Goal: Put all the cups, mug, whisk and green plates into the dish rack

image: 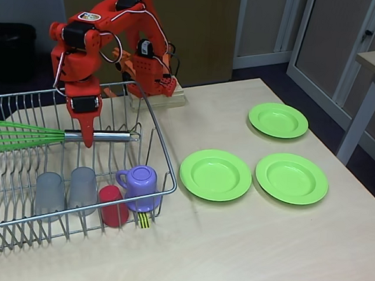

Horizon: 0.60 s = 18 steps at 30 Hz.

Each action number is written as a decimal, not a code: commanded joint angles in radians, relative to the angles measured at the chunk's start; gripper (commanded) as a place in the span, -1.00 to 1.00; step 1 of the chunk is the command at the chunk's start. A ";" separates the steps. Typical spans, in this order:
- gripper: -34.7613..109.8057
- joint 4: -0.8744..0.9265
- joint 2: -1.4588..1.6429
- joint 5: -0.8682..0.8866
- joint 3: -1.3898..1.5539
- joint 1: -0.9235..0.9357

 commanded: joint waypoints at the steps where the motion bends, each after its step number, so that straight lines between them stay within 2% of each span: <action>1: -0.52 -0.023 -0.009 -0.012 -0.009 0.014; 18: -0.52 -0.048 -0.284 0.003 -0.166 -0.037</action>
